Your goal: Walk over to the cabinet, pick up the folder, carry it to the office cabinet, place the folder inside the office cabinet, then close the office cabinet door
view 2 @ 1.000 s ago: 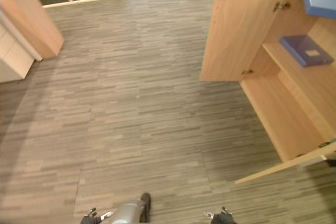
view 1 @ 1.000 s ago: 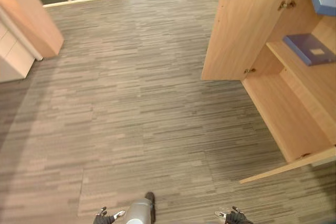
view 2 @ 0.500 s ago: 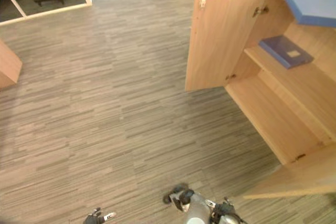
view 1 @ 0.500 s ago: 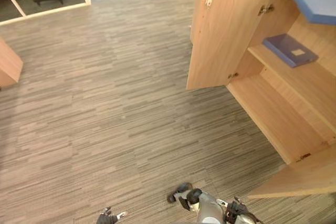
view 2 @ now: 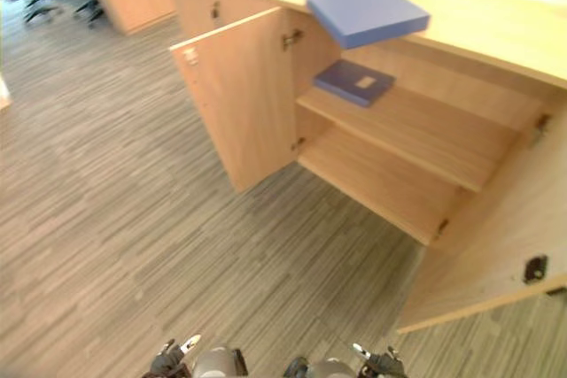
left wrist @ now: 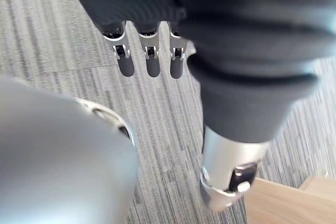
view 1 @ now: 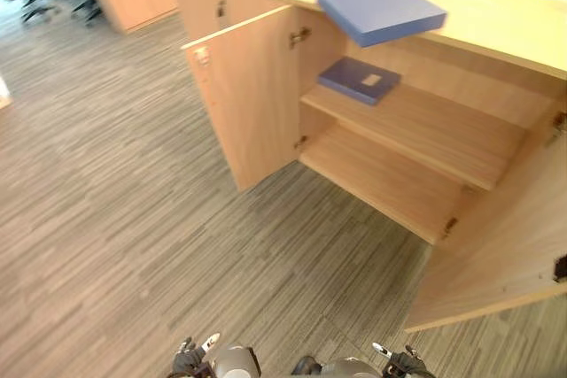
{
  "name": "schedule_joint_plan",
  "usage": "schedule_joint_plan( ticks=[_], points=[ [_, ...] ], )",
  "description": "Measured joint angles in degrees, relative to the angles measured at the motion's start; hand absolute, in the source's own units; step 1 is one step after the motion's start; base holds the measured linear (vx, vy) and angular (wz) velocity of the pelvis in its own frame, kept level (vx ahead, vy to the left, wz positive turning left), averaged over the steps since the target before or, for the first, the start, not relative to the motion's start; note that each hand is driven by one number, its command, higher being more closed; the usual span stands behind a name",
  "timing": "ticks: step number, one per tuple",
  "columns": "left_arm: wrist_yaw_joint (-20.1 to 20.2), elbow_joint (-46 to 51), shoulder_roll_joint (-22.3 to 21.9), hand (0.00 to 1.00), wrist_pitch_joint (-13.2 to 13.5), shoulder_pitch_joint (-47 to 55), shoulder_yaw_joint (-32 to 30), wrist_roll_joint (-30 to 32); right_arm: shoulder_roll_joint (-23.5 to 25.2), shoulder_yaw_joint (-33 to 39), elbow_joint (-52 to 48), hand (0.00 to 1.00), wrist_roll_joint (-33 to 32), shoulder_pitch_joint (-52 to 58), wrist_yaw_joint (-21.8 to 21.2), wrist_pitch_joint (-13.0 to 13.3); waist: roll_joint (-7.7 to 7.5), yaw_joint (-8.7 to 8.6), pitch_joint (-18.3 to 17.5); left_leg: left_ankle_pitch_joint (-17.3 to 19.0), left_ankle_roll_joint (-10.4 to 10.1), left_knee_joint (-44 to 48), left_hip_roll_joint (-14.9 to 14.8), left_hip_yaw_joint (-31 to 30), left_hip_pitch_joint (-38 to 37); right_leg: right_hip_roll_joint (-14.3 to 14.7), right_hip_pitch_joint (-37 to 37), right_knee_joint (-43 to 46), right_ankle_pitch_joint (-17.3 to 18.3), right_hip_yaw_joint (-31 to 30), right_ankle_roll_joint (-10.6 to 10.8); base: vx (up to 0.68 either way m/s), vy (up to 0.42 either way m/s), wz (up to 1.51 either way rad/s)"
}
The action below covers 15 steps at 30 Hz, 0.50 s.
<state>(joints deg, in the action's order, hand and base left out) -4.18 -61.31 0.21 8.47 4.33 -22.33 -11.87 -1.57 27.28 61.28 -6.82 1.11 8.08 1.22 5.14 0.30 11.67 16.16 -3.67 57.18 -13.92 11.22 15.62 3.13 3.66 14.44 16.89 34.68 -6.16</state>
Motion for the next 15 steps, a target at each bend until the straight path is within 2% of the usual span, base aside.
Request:
schedule_joint_plan(
  ticks=[1,2,3,4,6,7,8,10,11,12,13,14,15],
  points=[
    [-0.1,0.1,-0.1,0.00,0.0,0.5,-0.4,-0.3,-0.2,-0.4,0.8,0.00,0.1,-0.7,0.0,0.0,-0.19,0.46,0.3,0.4,0.5,-8.7,2.3,-4.9,1.3,-0.1,1.1,-0.9,-0.8,-2.5,-0.4,0.15,0.074,-1.15],
    [-0.3,0.0,-0.1,0.00,0.0,0.9,-0.7,-0.4,-0.2,-0.4,1.4,0.00,0.1,-1.1,0.0,0.0,-0.29,0.70,0.3,0.3,0.4,-13.4,3.2,-7.5,1.4,0.0,1.6,-1.4,-0.9,-3.9,-0.2,0.18,0.092,-1.13],
    [-0.5,-0.1,-0.3,0.00,-0.1,1.8,-1.2,-0.8,-0.3,-0.5,2.0,0.00,0.1,-1.5,-0.1,0.0,-0.34,0.87,0.4,0.0,-0.1,-21.8,4.7,-12.6,1.6,0.0,3.0,-2.2,-1.0,-6.1,0.0,0.18,0.095,-0.82],
    [-0.5,-0.1,-0.4,0.00,-0.1,2.2,-1.4,-1.1,-0.3,-0.6,2.0,0.00,0.1,-1.5,-0.1,0.1,-0.39,0.85,0.5,-0.4,-0.6,-25.3,5.0,-14.8,1.6,0.0,3.7,-2.6,-0.9,-7.0,0.3,0.33,0.173,-0.86],
    [-0.6,-0.1,-0.7,0.00,-0.1,3.5,-1.7,-1.5,-0.4,-1.7,2.1,0.00,0.3,-1.3,-0.1,0.0,-0.53,0.86,0.5,-3.3,-1.8,-37.0,5.7,-19.7,1.8,-0.3,6.7,-4.5,-0.8,-10.7,2.3,0.39,0.211,-0.74],
    [-0.6,-0.1,-0.8,0.00,-0.1,3.8,-1.6,-1.4,-0.4,-1.7,2.2,0.00,0.3,-1.3,-0.1,0.0,-0.54,0.89,0.6,-4.4,-2.1,-39.0,5.8,-20.3,1.7,-0.5,7.4,-4.9,-0.6,-11.6,2.9,0.39,0.229,-0.79],
    [-0.6,-0.1,-0.7,0.00,-0.1,3.9,-1.7,-1.7,-0.4,-1.7,2.7,0.00,0.3,-1.3,-0.1,0.0,-0.79,1.17,0.6,-7.4,-3.0,-40.5,6.8,-21.2,1.2,-1.6,8.8,-5.4,-0.3,-13.4,4.6,0.44,0.283,-0.77],
    [-0.6,0.0,-0.5,0.00,0.0,4.0,-0.9,-1.3,-0.5,-1.7,3.1,0.00,0.8,-1.3,-0.2,0.0,-1.11,1.59,0.5,-16.4,-2.9,-40.6,10.0,-21.7,-0.8,-5.0,10.3,-6.3,-0.3,-16.5,8.5,0.51,0.375,-0.81],
    [-0.5,0.0,-0.2,0.00,0.0,3.8,-0.7,-1.1,-0.5,-1.6,3.3,0.00,1.2,-1.4,-0.4,0.0,-1.45,1.64,0.5,-15.8,-3.5,-39.3,10.9,-20.8,-1.0,-6.4,10.3,-6.3,-0.3,-17.0,9.4,0.46,0.392,-0.59],
    [-0.6,0.1,0.3,0.00,0.0,3.4,-0.1,-1.1,-0.3,-1.5,3.3,0.00,1.3,-1.7,-0.8,-0.1,-1.98,1.51,0.8,-15.1,-2.3,-37.3,12.2,-19.5,-0.7,-8.5,10.1,-6.2,-1.1,-18.0,11.3,0.43,0.394,-0.64],
    [-0.6,0.1,0.3,0.00,0.0,3.3,-0.2,-1.2,-0.2,-1.4,3.3,0.00,1.3,-1.8,-1.4,-0.1,-2.16,1.97,0.8,-13.6,-0.1,-34.7,13.3,-16.8,-0.9,-10.9,10.0,-4.9,-3.0,-18.9,14.5,0.41,0.393,-0.72],
    [-0.6,0.1,0.6,0.00,0.0,3.4,-0.4,-1.2,-0.3,-1.1,3.3,0.00,1.3,-1.7,-1.6,-0.2,-2.31,2.20,0.9,-12.8,1.2,-33.9,13.9,-15.4,-2.1,-12.5,9.7,-2.5,-3.5,-19.3,14.9,0.39,0.409,-0.94],
    [-0.6,0.1,0.5,0.00,0.0,3.9,-0.5,-1.2,-0.4,0.6,3.3,0.00,1.4,-1.2,-1.8,-0.2,-2.69,2.35,1.0,-10.9,3.2,-34.5,15.6,-12.9,-6.6,-16.6,8.5,6.4,-3.6,-18.9,14.6,0.29,0.348,-0.71]
  ],
)
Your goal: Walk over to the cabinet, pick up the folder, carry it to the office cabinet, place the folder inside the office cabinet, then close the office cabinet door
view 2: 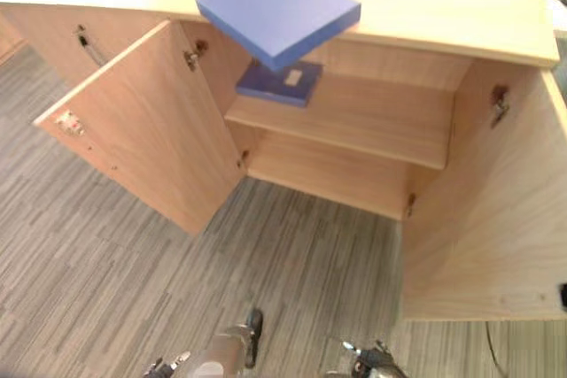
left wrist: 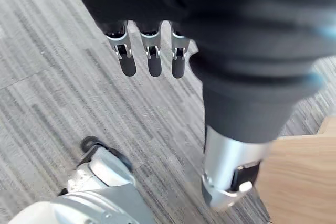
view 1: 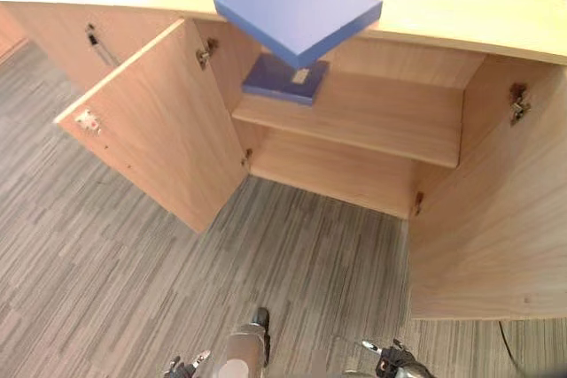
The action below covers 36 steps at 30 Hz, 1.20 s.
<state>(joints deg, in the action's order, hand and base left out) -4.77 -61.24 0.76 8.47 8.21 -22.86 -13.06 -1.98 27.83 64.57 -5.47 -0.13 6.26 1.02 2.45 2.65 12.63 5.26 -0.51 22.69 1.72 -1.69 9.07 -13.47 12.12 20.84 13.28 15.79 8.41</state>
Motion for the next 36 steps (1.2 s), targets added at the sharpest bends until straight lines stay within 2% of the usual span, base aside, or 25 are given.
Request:
schedule_joint_plan(
  ticks=[1,3,4,5,6,7,9,10,11,12,14,15,16,17,21,25,27,28,29,30,31,32,33,34,36],
  points=[
    [0.0,0.0,0.0,0.00,0.0,0.5,0.0,0.0,-0.1,0.4,0.0,0.00,0.1,0.5,0.0,-0.1,-0.45,-0.16,-0.5,0.7,0.6,-1.0,1.1,0.8,-2.4,-2.5,-1.6,5.9,-0.3,0.5,-1.4,0.36,0.451,-0.65],
    [0.1,0.0,0.1,0.00,0.4,1.8,1.4,0.1,-1.5,1.1,-1.8,0.00,0.3,3.1,-0.5,-0.8,-0.93,-1.69,-2.7,2.8,3.8,-6.9,5.9,1.5,-10.5,-14.2,-9.2,29.2,-7.6,4.7,-17.4,0.33,0.460,-0.18],
    [0.1,-0.1,0.2,0.00,0.4,1.9,1.4,0.1,-1.8,1.4,-2.0,0.00,0.9,3.2,-0.5,-0.7,-1.12,-2.15,-3.0,3.3,4.6,-8.3,6.8,1.5,-11.9,-16.5,-10.6,33.4,-8.0,5.3,-18.2,0.28,0.405,0.11],
    [0.2,-0.1,0.4,0.00,0.2,1.7,1.3,0.7,-2.5,2.2,-2.0,0.00,2.2,2.7,-0.5,-0.9,-1.45,-2.69,-3.0,3.6,5.2,-10.7,7.7,1.3,-14.8,-19.2,-14.0,39.7,-7.2,6.1,-17.0,0.28,0.357,0.07],
    [0.2,-0.1,0.6,0.00,0.0,1.6,1.3,2.2,-2.4,2.6,-1.9,0.00,2.1,2.4,-0.5,-1.1,-1.17,-2.78,-2.4,3.5,5.6,-12.1,7.5,1.0,-17.6,-19.1,-16.0,42.7,-4.5,6.5,-14.6,0.26,0.298,0.01],
    [0.2,-0.2,0.6,0.00,-0.3,1.7,1.0,2.3,-2.2,2.6,-1.9,0.00,2.2,2.4,-0.5,-1.0,-1.30,-2.73,-2.1,3.5,5.7,-12.3,7.1,1.0,-18.8,-18.3,-16.7,43.0,-3.1,6.4,-13.5,0.20,0.182,-0.11],
    [0.2,-0.2,1.1,0.00,-0.5,1.5,1.2,2.5,-1.6,2.5,-1.9,0.00,2.2,2.4,-0.6,-0.9,-1.50,-2.62,-1.3,3.6,5.8,-12.3,5.1,0.5,-22.3,-12.9,-19.8,40.4,1.6,6.5,-8.8,0.20,0.023,-0.05],
    [0.2,-0.2,1.2,0.00,-0.5,1.3,1.2,2.5,-1.4,2.5,-1.9,0.00,2.2,2.4,-0.6,-0.9,-1.70,-2.67,-1.3,3.8,6.1,-12.3,4.7,0.0,-22.5,-11.4,-21.3,39.0,2.3,6.4,-7.8,0.24,-0.079,0.08],
    [0.2,-0.1,1.3,0.00,-0.5,0.4,1.2,2.5,-0.9,2.3,-2.6,0.00,2.2,2.5,-0.6,-0.8,-2.04,-2.73,-1.0,4.8,7.1,-12.4,4.1,-1.0,-23.1,-8.2,-24.4,35.3,3.2,6.2,-6.6,0.21,-0.153,0.18],
    [0.2,0.0,1.4,0.00,-0.5,-0.6,1.1,2.5,0.0,2.2,-3.7,0.00,2.2,2.5,-0.6,-0.7,-2.82,-2.77,-0.1,5.6,7.3,-12.7,3.9,-1.8,-24.1,-5.8,-26.5,30.0,3.2,6.6,-6.5,0.22,-0.178,0.30],
    [0.3,0.2,1.7,0.00,-0.3,-1.7,1.1,3.4,1.1,1.8,-4.3,0.00,2.2,2.9,-0.7,-0.7,-4.20,-2.74,0.7,7.5,5.7,-12.6,4.5,-3.0,-25.8,-4.2,-26.7,18.6,1.3,8.7,-7.5,0.21,-0.186,0.39],
    [0.3,0.7,1.9,0.00,-0.1,-1.7,0.9,3.6,1.5,1.7,-4.4,0.00,2.2,3.3,-0.7,-0.7,-4.80,-2.73,0.7,8.4,5.0,-12.4,5.1,-3.7,-26.1,-4.5,-26.5,15.9,-0.8,9.6,-10.8,0.22,-0.183,0.52],
    [0.4,1.1,-0.1,0.00,-0.2,-2.2,0.1,4.2,1.1,2.1,-5.6,0.00,2.2,4.0,-0.7,-0.7,-2.91,-2.90,0.7,10.9,3.6,-10.5,3.4,-4.5,-26.1,-4.3,-25.1,17.6,0.6,11.5,-10.5,0.21,-0.142,0.54],
    [0.6,2.1,-1.1,0.00,0.0,-2.3,-0.4,4.3,1.2,1.8,-6.8,0.00,2.2,4.2,-0.7,-0.8,-2.61,-2.91,0.6,11.3,2.9,-9.2,2.8,-4.4,-25.6,-4.4,-24.1,17.6,1.9,12.9,-10.5,0.25,-0.150,0.61],
    [2.1,3.7,-2.9,0.00,0.0,-3.0,0.6,6.3,2.1,1.7,-8.9,0.00,2.6,4.5,-1.1,-0.9,-1.98,-3.26,-0.1,11.2,2.3,-8.9,0.0,-5.3,-25.2,-3.3,-20.5,15.2,3.4,18.2,-10.1,0.17,-0.084,0.55],
    [2.1,3.5,-2.5,0.00,-0.2,-2.3,2.2,6.4,2.8,1.3,-8.7,0.00,3.5,4.5,-1.2,-0.9,-1.79,-3.14,-2.8,11.2,1.4,-9.5,-2.5,-5.4,-25.1,0.2,-18.1,10.2,2.9,20.0,-9.4,0.15,-0.007,0.10],
    [2.1,3.5,-1.9,0.00,-0.2,-1.9,4.5,6.8,3.3,1.0,-8.7,0.00,3.4,4.4,-1.2,-0.9,-1.53,-3.20,-3.5,11.0,-0.1,-5.5,-2.9,-4.7,-23.8,1.9,-16.2,6.7,1.8,20.0,-8.6,0.19,0.032,-0.08],
    [2.2,3.8,-1.4,0.00,-0.2,-1.8,6.4,6.9,3.3,-0.3,-8.6,0.00,3.4,4.4,-1.1,-0.9,-1.18,-3.21,-4.0,10.9,-2.7,0.7,-3.0,-3.3,-20.7,3.0,-15.0,4.0,1.1,19.9,-8.6,0.17,0.044,-0.14],
    [2.4,4.0,-1.2,0.00,-0.2,-2.3,6.8,7.0,3.3,-1.2,-8.6,0.00,3.4,4.4,-1.2,-0.9,-1.52,-3.23,-4.2,10.1,-4.6,6.3,-3.0,-1.8,-18.2,3.5,-14.0,2.3,0.2,19.7,-8.2,0.23,0.081,-0.21],
    [2.5,4.3,-1.0,0.00,-0.2,-2.4,7.1,6.9,3.2,-2.7,-8.6,0.00,3.4,4.5,-1.1,-0.9,-1.38,-3.35,-4.2,7.2,-8.1,14.5,-3.2,0.3,-14.9,3.8,-11.9,-0.1,-0.5,19.5,-7.7,0.30,0.114,-0.19],
    [2.5,4.5,-1.0,0.00,-0.2,-2.3,7.2,6.6,3.2,-2.8,-8.6,0.00,3.3,4.5,-1.1,-0.9,-1.34,-3.43,-4.1,5.0,-8.5,19.0,-3.3,1.3,-13.4,3.9,-10.6,-1.4,-0.9,19.3,-7.5,0.32,0.145,-0.22],
    [2.6,4.9,-0.8,0.00,-0.1,-1.6,7.7,6.1,3.1,-2.9,-8.6,0.00,3.4,4.5,-1.1,-1.0,-1.73,-2.98,-4.0,3.5,-7.6,27.5,-4.0,3.7,-9.7,3.9,-8.0,-3.8,-1.5,18.6,-7.6,0.27,0.137,-0.22],
    [2.7,6.0,-0.4,0.00,0.1,-1.2,8.6,5.3,3.3,-2.8,-8.6,0.00,3.4,4.5,-1.1,-1.0,-1.77,-2.96,-4.1,8.0,-6.0,30.9,-5.2,6.1,-7.3,3.8,-6.0,-5.1,-1.8,18.1,-7.3,0.31,0.230,-0.37],
    [3.2,7.6,0.1,0.00,0.3,-0.4,10.0,2.9,3.1,-2.7,-8.4,0.00,3.4,3.9,-1.1,-1.0,-1.99,-2.78,-4.0,12.6,-3.1,30.5,-6.2,8.2,-3.7,2.7,-4.2,-6.1,-2.2,16.8,-6.8,0.25,0.236,-0.38],
    [3.6,9.2,0.4,0.00,0.7,0.4,11.0,0.5,2.8,-2.7,-7.7,0.00,3.4,3.0,-1.1,-0.9,-2.26,-2.34,-3.8,14.8,-0.3,26.6,-6.6,8.8,-0.7,1.1,-4.0,-5.8,-2.5,15.2,-6.3,0.22,0.299,-0.49]
  ],
)
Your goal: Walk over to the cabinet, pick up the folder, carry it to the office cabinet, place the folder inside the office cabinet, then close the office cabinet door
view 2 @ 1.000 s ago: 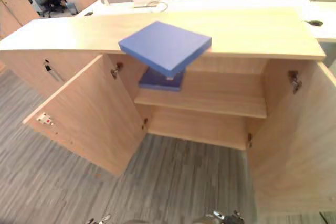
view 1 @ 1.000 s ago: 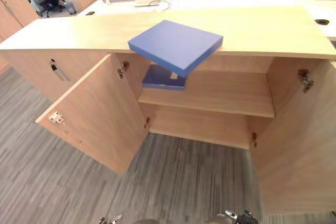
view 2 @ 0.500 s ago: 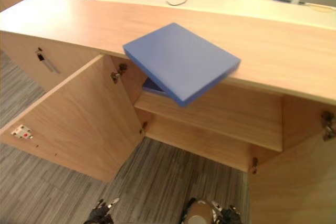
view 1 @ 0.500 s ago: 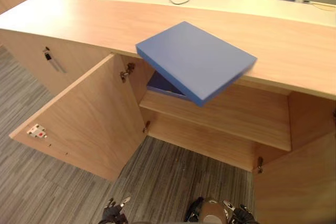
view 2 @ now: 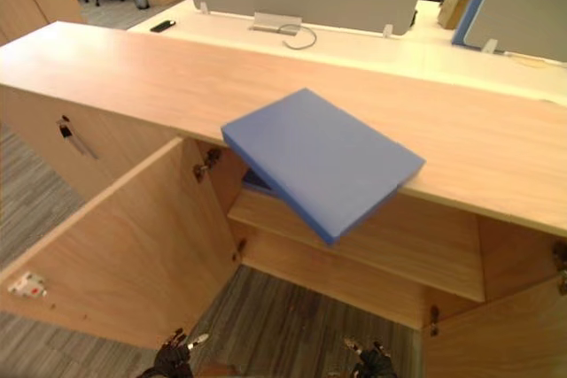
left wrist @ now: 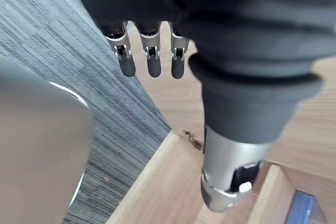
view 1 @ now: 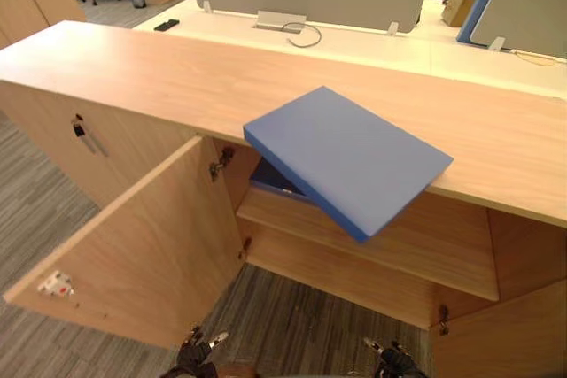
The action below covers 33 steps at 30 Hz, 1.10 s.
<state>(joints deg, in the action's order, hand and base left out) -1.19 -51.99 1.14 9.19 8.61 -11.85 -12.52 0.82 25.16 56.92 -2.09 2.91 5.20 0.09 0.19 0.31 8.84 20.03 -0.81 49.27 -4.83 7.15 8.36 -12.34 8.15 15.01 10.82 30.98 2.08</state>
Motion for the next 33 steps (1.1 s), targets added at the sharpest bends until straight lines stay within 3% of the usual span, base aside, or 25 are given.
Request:
schedule_joint_plan(
  ticks=[1,2,3,4,6,11,16,20,21,25,28,33],
  points=[
    [0.8,2.6,0.2,0.00,0.2,1.0,2.3,-4.1,-0.1,0.0,0.4,0.00,0.0,-0.7,0.0,0.0,0.16,0.48,0.1,-0.5,-0.8,-10.0,-0.8,-1.0,2.7,-1.6,0.3,1.0,-0.2,-1.5,1.4,0.23,0.346,-0.56],
    [1.0,5.3,0.1,0.00,0.2,2.4,4.4,-6.0,-0.6,-0.1,0.3,0.00,0.1,-0.5,0.0,0.0,1.28,0.59,0.1,-8.1,-1.0,-20.5,-2.2,-2.2,2.3,-1.2,0.6,1.6,-0.1,-2.1,3.5,0.30,0.441,-0.54],
    [1.6,8.0,1.4,0.00,0.1,3.3,6.2,-7.4,0.0,-0.5,1.2,0.00,0.3,-0.4,-0.1,-0.1,0.25,1.03,0.6,-9.0,-1.7,-20.3,-0.6,-1.3,0.8,-2.7,1.4,0.9,0.6,-4.4,4.7,0.26,0.328,-0.17],
    [2.3,13.9,2.8,0.00,0.0,5.0,8.7,-11.0,0.7,-1.1,2.0,0.00,1.1,-0.3,-0.6,-0.2,-1.06,1.07,0.1,-9.5,-1.0,-22.6,1.1,-1.4,0.1,-2.5,1.6,-1.4,0.7,-6.1,4.9,0.23,0.272,0.07],
    [3.7,24.1,3.7,0.00,0.1,6.9,13.5,-14.6,0.3,-1.2,2.4,0.00,1.3,0.3,-0.6,-0.2,-1.70,0.94,0.2,-10.5,0.3,-25.1,3.4,-1.7,-0.8,-1.1,1.1,-4.0,0.0,-6.3,4.4,0.11,0.087,0.34],
    [9.3,46.1,5.7,0.00,0.4,13.0,21.3,-19.6,-0.2,-2.0,2.3,0.00,4.0,0.5,-1.2,-0.2,-1.61,0.83,-0.5,-12.3,1.0,-31.2,5.7,-0.9,-4.7,-1.6,3.1,-8.5,-4.1,-8.7,4.0,0.09,0.069,-0.03],
    [9.6,60.9,7.0,0.00,1.2,14.2,25.5,-13.9,-0.8,-3.3,2.4,0.00,5.5,1.4,-1.1,-0.2,-1.62,0.46,-1.2,-16.3,0.2,-38.8,5.4,-0.4,-8.3,-0.6,3.4,-10.3,-5.1,-9.6,3.9,-0.02,-0.093,-0.15],
    [4.3,70.0,6.8,0.00,5.5,14.2,28.4,0.2,-2.6,-6.7,3.9,0.00,5.5,1.5,-0.1,-0.2,-1.89,-0.11,-2.5,-20.6,-0.3,-46.6,5.5,-0.4,-11.8,0.3,3.4,-11.8,-5.2,-10.8,3.8,-0.06,-0.088,-0.12],
    [0.7,70.8,6.7,0.00,6.6,14.2,28.5,6.1,-2.9,-6.8,4.1,0.00,5.5,2.0,0.5,-0.2,-1.51,-0.21,-2.9,-21.8,-0.3,-48.8,5.5,-0.4,-12.9,0.5,3.6,-12.3,-5.3,-10.9,3.7,-0.05,-0.060,-0.09],
    [-10.1,70.8,5.4,0.00,7.8,14.4,28.4,19.0,-4.0,-7.5,4.8,0.00,5.6,3.4,2.6,-0.2,-1.31,-0.45,-3.4,-24.7,-0.2,-54.2,5.8,-1.1,-15.5,0.9,3.7,-12.9,-5.1,-11.1,3.3,-0.05,-0.009,-0.02],
    [-16.2,70.6,4.0,0.00,7.9,14.5,27.4,22.8,-4.2,-9.0,6.3,0.00,5.6,3.7,4.3,-0.2,-1.51,-0.45,-3.6,-24.9,0.0,-54.2,6.2,-1.2,-15.5,0.6,3.8,-13.0,-5.1,-11.1,3.3,-0.02,0.006,0.00],
    [-22.3,70.1,3.7,0.00,7.9,14.5,26.0,27.2,-4.2,-11.3,6.5,0.00,5.6,3.5,5.5,-0.2,-2.11,0.16,-4.5,-25.0,0.1,-54.2,6.6,-1.6,-15.5,0.4,4.3,-13.6,-5.3,-10.8,3.3,0.00,0.010,0.04]
  ],
)
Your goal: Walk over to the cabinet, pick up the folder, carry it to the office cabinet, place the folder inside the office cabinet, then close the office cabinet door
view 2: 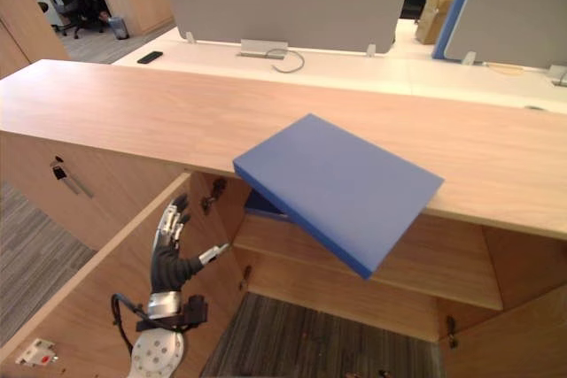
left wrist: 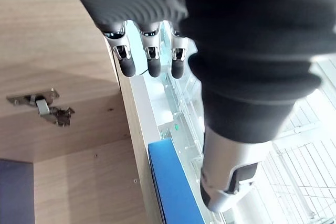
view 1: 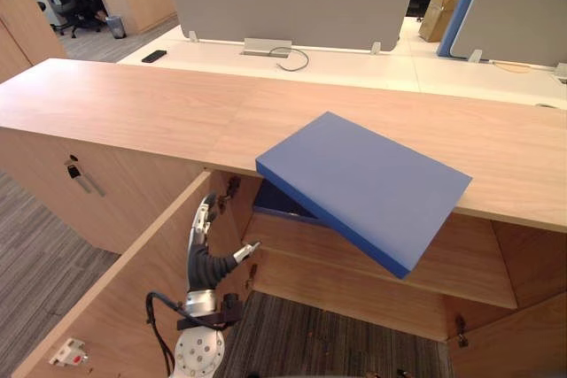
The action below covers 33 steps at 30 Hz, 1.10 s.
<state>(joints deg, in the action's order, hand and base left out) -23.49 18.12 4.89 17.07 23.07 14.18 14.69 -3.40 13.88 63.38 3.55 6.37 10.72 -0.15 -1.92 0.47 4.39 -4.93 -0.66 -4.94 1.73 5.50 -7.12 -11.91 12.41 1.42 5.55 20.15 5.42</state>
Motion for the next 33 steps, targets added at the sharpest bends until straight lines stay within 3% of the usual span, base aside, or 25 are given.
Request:
schedule_joint_plan(
  ticks=[5,9,13,17,24,33],
  points=[
    [-3.4,-0.9,0.8,0.00,-0.1,-1.0,1.0,6.4,-0.1,-0.5,1.8,0.00,0.0,-1.5,0.8,-0.1,-0.23,0.37,-0.7,-0.1,-0.1,0.0,-0.1,-0.2,0.0,0.2,0.3,-0.4,0.0,0.1,-0.1,-0.01,-0.008,0.03],
    [-4.8,-1.2,5.6,0.00,0.0,-7.1,6.3,14.6,-0.7,-2.8,2.5,0.00,0.1,-1.9,0.8,-0.1,-0.36,0.26,-1.7,-0.1,-0.1,-0.1,-0.2,-0.2,-0.1,0.3,0.4,-0.6,0.0,0.1,-0.1,0.00,-0.003,-0.01],
    [-4.8,-5.9,9.8,0.00,0.0,-15.6,12.5,23.7,-0.9,-4.2,2.7,0.00,0.4,-2.6,0.7,-0.1,-0.41,-0.71,-2.4,-0.2,-0.2,0.0,-0.4,0.5,-0.1,0.6,0.5,-1.4,-0.8,-0.5,-0.1,-0.03,-0.010,-0.07],
    [-4.7,-9.2,12.2,0.00,-0.2,-20.5,14.3,30.6,-0.9,-5.0,2.7,0.00,1.9,-3.0,0.7,0.1,-0.41,-1.77,-3.0,-0.1,-0.3,0.0,-0.7,1.5,-0.3,1.0,0.5,-2.8,-1.7,-1.7,-0.3,-0.02,-0.004,-0.16],
    [-5.6,-10.0,13.8,0.00,-1.9,-24.3,14.3,36.6,-0.8,-5.2,2.7,0.00,2.1,-3.6,0.6,0.1,-0.52,-2.59,-3.0,0.0,-0.4,0.0,-0.9,2.7,-0.8,1.1,0.5,-3.6,-2.5,-3.2,-0.5,-0.03,0.008,-0.11],
    [-6.7,-10.9,16.0,0.00,-3.6,-31.2,16.3,39.6,-0.7,-5.2,2.7,0.00,2.1,-4.6,0.6,0.1,-0.52,-2.85,-3.0,0.0,-0.4,0.0,-0.8,3.2,-0.8,1.1,0.4,-4.2,-3.0,-3.8,-0.3,-0.01,0.006,-0.04]
  ],
)
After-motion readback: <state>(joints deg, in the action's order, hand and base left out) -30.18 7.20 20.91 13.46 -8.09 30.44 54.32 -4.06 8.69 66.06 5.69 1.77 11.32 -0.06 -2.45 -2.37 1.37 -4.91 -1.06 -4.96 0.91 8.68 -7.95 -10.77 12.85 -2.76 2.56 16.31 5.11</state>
